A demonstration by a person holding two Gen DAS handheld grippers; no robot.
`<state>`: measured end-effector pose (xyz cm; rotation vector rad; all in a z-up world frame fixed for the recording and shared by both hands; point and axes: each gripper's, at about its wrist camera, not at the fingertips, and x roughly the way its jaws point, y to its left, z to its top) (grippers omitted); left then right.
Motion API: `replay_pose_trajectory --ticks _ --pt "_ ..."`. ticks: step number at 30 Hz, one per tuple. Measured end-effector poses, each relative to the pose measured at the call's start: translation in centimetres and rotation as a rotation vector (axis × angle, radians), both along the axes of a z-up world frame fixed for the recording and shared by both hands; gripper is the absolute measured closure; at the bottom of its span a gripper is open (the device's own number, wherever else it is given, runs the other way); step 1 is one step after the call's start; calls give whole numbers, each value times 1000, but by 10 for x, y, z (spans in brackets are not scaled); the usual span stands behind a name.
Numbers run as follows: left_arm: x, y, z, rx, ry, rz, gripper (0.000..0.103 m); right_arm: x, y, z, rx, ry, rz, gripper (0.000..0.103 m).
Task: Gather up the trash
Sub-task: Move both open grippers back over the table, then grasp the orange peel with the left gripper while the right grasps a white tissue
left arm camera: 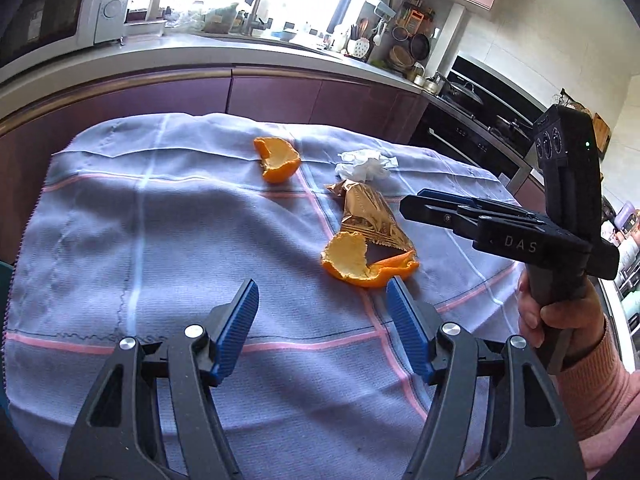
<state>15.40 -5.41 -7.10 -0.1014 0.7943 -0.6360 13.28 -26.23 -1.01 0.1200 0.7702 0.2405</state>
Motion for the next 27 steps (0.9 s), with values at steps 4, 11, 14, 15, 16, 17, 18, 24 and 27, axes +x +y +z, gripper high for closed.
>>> replay_pose_trajectory --ticks 4,11,14,15,16,17,18,24,27 --pt "14 -11 -6 0 34 -9 38 8 -16 -6 3 9 -33 61" --pt "31 -33 -18 26 95 -28 43 33 -35 -7 12 10 -84 55" --pt "35 -41 -22 29 113 -32 46 47 -38 -7 6 6 -104 52" --pt "37 -42 -24 28 119 -34 47 52 -39 -7 11 10 -105 51" --pt "38 -43 -24 26 124 -35 48 57 -40 -9 15 14 -108 50" --pt "39 -44 -25 24 131 -36 52 62 -41 -10 17 18 -116 46" --pt "40 -46 -25 22 138 -37 56 66 -42 -11 23 21 -122 44" --pt "45 -48 -25 2 155 -45 66 89 -47 -21 90 66 -140 44" --pt "47 -49 -25 -5 160 -46 73 95 -48 -28 113 89 -147 45"
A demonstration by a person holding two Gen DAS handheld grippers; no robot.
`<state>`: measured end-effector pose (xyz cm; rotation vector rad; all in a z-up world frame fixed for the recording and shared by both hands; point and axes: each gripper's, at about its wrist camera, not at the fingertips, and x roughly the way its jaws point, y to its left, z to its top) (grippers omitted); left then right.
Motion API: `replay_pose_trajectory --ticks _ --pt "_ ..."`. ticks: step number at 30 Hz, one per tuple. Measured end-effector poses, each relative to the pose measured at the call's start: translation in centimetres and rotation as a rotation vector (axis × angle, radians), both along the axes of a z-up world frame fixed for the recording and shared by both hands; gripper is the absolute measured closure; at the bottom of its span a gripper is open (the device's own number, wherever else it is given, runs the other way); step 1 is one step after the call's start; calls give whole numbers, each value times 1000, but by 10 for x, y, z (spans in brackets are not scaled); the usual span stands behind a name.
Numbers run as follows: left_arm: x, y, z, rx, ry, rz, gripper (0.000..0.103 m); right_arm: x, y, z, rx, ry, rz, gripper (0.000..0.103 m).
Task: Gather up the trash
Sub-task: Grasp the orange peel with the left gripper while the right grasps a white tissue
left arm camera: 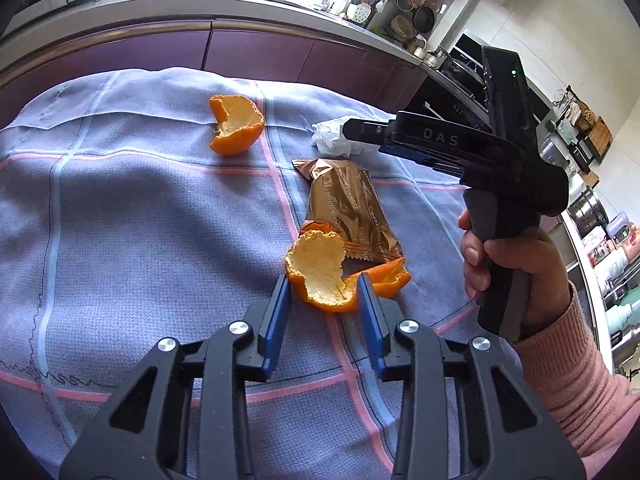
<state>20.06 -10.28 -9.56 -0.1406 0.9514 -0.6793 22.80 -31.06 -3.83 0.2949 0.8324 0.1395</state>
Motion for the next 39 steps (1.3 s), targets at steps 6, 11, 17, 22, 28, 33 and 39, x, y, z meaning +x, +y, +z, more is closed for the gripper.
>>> replay_pose_trajectory --ticks 6,11,17,22,28,33,39 --pt "3 0 -4 -8 20 -8 95 5 -1 -12 23 37 12 86" --pt "3 1 -3 -18 18 -7 95 1 -2 -10 25 21 14 95" --pt "-3 4 1 -18 -2 -10 96 -14 0 3 13 -28 29 97" --pt "-7 11 8 -30 -19 -1 97 -33 -3 16 19 -71 39 97" --pt "-16 26 18 -46 -44 19 97 -55 1 32 9 -121 69 97" --pt "-24 46 27 -64 -71 47 97 -71 9 39 20 -144 104 97" --pt "-38 76 41 -71 -109 92 98 -87 32 41 17 -152 169 97"
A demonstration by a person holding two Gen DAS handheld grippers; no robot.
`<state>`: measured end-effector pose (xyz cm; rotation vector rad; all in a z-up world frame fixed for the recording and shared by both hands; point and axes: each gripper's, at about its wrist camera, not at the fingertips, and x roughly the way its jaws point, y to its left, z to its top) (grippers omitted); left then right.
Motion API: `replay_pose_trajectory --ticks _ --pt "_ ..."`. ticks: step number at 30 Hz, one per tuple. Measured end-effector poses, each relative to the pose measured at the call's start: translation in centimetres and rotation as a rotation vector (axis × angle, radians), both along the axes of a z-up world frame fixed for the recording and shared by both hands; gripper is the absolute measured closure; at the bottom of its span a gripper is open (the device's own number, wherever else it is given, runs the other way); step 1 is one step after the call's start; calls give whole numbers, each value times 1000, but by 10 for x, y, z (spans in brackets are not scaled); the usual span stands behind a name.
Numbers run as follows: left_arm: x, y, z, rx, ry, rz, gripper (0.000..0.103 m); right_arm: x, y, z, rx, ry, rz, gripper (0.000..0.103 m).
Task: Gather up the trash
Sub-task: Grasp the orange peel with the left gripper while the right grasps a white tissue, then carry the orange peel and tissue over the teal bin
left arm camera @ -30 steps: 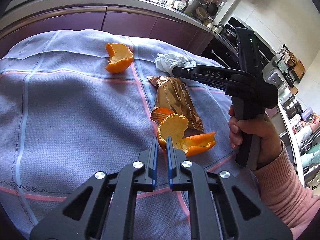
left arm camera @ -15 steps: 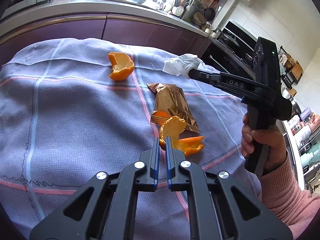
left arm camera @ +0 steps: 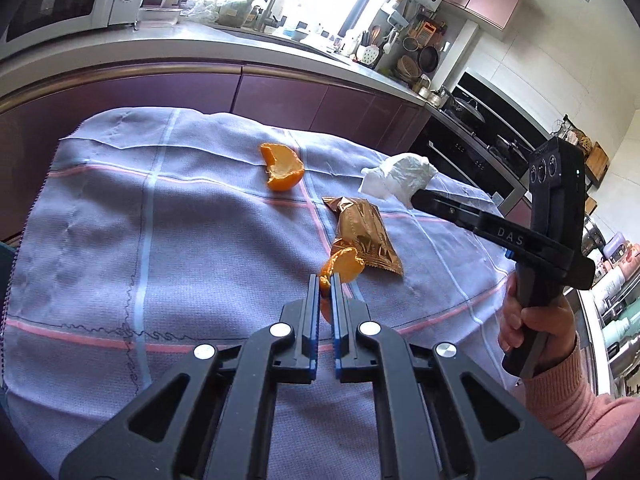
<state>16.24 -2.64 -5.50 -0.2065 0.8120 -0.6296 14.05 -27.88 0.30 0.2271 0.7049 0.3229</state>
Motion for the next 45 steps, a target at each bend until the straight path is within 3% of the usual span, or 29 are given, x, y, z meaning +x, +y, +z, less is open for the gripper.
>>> replay_pose_trajectory --ticks 23,45 --pt "-41 126 28 -12 -63 229 98 -23 102 3 -6 -2 233 97" --pt "-76 243 71 11 -155 469 98 -10 225 17 -57 -13 487 97"
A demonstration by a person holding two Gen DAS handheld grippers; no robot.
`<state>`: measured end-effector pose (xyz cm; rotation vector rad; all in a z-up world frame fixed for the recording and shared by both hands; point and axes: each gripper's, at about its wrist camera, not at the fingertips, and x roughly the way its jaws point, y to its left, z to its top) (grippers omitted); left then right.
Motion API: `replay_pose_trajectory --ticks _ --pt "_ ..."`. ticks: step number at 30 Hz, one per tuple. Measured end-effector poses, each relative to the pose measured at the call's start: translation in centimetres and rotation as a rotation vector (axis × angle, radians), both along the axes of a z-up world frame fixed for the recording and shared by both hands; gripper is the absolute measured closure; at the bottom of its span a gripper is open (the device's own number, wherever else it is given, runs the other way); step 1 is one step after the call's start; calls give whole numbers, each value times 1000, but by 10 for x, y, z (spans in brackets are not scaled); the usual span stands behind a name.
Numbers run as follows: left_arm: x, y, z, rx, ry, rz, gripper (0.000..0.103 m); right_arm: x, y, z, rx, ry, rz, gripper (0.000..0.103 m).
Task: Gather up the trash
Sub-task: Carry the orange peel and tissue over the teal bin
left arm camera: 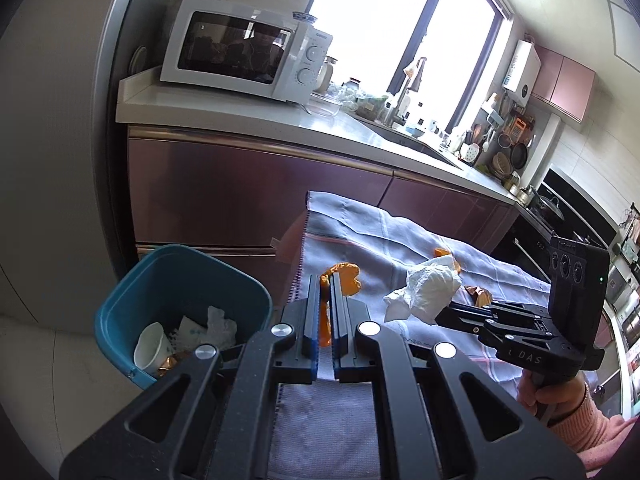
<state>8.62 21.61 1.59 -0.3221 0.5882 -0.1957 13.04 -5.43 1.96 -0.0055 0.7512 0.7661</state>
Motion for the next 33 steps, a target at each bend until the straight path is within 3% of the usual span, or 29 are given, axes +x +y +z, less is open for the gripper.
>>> replay_pose_trajectory --ticks 8,20,33 --pt "0 35 -9 -1 25 72 98 11 53 2 -37 2 89 97" --pt "17 64 -39 11 89 140 98 33 126 -21 -129 51 177 97" --pt "43 80 -79 15 177 186 98 58 167 -57 -226 141 197 96"
